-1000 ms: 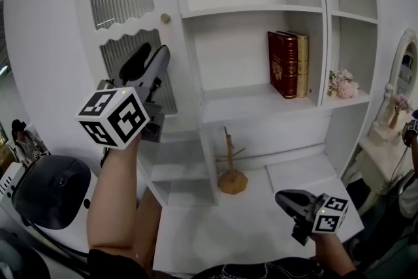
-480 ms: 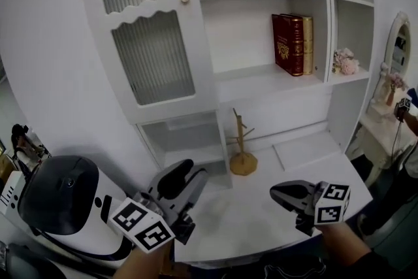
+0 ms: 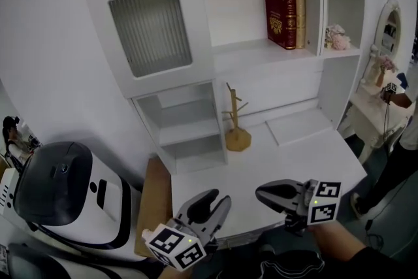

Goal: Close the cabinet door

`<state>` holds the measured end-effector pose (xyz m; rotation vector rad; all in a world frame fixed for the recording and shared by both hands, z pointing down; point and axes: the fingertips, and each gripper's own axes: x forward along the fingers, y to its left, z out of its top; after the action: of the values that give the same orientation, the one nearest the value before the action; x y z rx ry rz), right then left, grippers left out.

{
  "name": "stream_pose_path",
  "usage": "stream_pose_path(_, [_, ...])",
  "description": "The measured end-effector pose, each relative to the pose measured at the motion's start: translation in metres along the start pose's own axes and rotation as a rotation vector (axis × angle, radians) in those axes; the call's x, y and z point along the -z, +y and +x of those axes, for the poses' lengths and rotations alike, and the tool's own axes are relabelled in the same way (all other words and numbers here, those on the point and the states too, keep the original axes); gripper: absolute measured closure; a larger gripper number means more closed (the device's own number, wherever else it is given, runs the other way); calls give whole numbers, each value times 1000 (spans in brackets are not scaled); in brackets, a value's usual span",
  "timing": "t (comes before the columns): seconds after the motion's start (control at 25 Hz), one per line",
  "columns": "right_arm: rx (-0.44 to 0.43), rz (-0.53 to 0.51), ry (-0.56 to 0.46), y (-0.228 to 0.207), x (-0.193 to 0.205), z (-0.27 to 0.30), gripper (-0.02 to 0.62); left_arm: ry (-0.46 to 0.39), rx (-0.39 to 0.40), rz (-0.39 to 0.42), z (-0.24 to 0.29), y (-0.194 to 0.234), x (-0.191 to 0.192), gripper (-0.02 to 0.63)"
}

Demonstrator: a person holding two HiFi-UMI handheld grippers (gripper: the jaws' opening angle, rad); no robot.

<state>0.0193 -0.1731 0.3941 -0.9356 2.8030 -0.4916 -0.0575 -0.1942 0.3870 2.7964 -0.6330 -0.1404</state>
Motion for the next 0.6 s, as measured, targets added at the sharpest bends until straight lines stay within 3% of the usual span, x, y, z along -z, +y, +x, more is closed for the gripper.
stream_pose_path(0.12, [4,22,-10,10,12,-4,588,-7,56,-80,-8,-21,17,507])
stream_pose_path(0.24, [23,31,-11,16,24,-9,588,0,55,-109,-16,-25,32,549])
stream_pose_path(0.36, [53,12,-22,22,28,-10,589,15,35,-81,-23,-22,39,601])
stream_pose_path(0.6, [77,-30,-34,31,36,-4,589,20,3,7,-34,-25,39,601])
